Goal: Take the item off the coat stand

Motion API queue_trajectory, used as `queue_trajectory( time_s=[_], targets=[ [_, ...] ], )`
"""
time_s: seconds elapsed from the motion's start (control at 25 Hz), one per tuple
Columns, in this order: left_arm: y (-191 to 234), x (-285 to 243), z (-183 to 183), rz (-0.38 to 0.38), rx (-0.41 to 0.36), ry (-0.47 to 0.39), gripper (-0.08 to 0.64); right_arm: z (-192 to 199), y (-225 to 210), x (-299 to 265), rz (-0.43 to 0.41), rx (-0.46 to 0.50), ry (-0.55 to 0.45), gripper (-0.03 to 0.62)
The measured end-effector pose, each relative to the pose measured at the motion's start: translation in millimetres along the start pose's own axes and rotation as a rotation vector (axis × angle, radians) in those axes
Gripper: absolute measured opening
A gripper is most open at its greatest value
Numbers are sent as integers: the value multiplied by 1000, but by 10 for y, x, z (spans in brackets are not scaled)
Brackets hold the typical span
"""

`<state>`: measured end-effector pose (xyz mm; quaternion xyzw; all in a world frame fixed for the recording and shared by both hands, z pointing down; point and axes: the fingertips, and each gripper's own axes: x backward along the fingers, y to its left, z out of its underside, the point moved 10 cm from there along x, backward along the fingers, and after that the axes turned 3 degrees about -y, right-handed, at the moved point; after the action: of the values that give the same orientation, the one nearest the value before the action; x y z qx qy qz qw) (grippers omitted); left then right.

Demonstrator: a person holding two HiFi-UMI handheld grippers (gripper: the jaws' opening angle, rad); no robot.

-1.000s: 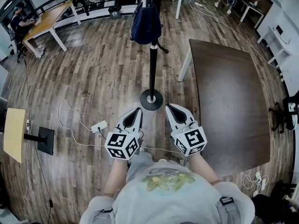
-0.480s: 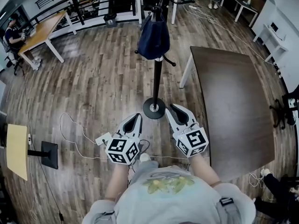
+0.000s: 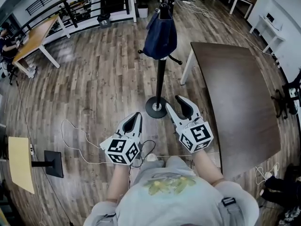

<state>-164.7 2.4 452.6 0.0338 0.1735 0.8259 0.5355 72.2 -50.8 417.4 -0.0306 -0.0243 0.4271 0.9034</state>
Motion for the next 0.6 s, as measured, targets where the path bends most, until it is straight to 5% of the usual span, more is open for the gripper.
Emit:
queue_trajectory(
  time_s=[0.6],
  targets=[
    [238, -221, -38, 14, 23, -3, 15, -306, -47, -471, 20, 50, -43, 241]
  ],
)
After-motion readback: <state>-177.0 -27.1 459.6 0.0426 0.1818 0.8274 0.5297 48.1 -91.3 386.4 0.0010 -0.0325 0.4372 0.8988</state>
